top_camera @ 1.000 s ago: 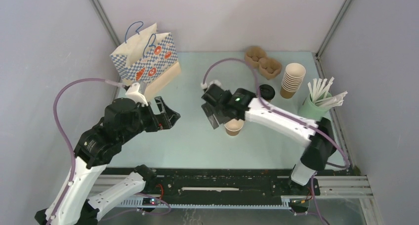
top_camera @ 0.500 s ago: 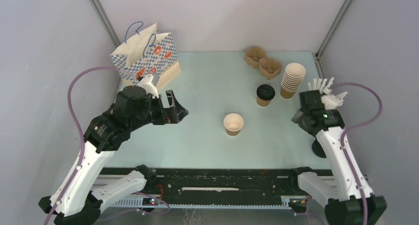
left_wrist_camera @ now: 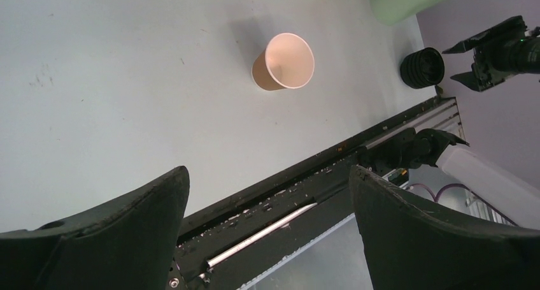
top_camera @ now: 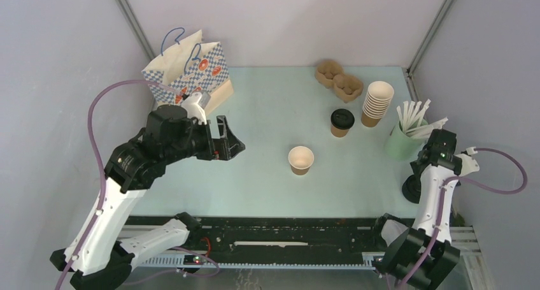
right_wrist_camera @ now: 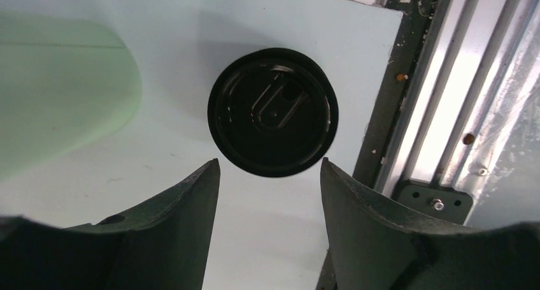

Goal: Pack the takeout coffee

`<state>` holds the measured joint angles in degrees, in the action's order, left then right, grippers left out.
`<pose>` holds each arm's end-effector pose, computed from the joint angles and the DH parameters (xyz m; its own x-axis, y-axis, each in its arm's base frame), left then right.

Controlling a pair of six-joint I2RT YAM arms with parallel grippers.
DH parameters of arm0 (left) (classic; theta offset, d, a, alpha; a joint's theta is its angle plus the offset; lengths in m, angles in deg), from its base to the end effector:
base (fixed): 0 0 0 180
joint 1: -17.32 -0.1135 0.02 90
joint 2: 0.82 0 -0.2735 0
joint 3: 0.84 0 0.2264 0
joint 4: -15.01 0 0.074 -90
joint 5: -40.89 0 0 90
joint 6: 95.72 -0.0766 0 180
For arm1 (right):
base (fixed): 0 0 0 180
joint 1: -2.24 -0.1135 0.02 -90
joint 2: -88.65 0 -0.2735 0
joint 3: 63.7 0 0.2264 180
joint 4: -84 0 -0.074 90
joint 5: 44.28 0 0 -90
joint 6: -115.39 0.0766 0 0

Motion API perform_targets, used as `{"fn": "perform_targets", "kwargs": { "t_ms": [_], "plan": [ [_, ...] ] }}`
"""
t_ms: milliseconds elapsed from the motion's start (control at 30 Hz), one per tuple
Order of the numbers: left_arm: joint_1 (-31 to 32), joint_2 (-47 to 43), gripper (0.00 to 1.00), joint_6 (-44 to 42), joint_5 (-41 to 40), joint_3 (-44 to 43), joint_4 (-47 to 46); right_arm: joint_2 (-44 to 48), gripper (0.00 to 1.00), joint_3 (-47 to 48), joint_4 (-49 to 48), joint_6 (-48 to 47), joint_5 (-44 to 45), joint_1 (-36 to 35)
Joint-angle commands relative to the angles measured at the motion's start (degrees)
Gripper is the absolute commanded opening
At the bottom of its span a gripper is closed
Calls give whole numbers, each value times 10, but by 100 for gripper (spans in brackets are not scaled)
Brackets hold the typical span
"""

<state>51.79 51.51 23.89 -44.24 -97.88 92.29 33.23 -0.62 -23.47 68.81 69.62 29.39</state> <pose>0.1121 -0.0848 0.4083 -0.6936 -0.1210 -0.7101 0.3223 0.8295 -0.4561 0.1196 -0.0962 0.2385 -0.1931 0.8053 -0.5606 0.9679 0.2499 0.0255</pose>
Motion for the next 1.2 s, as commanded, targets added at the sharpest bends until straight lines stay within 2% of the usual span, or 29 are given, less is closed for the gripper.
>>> {"fn": "perform_targets", "kwargs": {
  "t_ms": [0,133,533,733,900,1167],
  "plan": [
    [-3,11,100,-21,27,-35,7,-32,67,-9,-68,31,-13,17],
    [-3,12,100,-13,30,-35,-1,-65,58,-20,-109,32,-34,19],
    [-3,6,100,-6,23,-20,2,-137,49,-32,-171,45,-50,19],
    [-3,19,100,-19,18,-35,13,-144,45,-31,-174,53,-42,19],
    [-3,22,100,-23,20,-34,12,-140,38,-42,-177,59,-39,20],
    [-3,21,100,-27,24,-28,12,-138,38,-50,-181,58,-38,22]
  ]
}}
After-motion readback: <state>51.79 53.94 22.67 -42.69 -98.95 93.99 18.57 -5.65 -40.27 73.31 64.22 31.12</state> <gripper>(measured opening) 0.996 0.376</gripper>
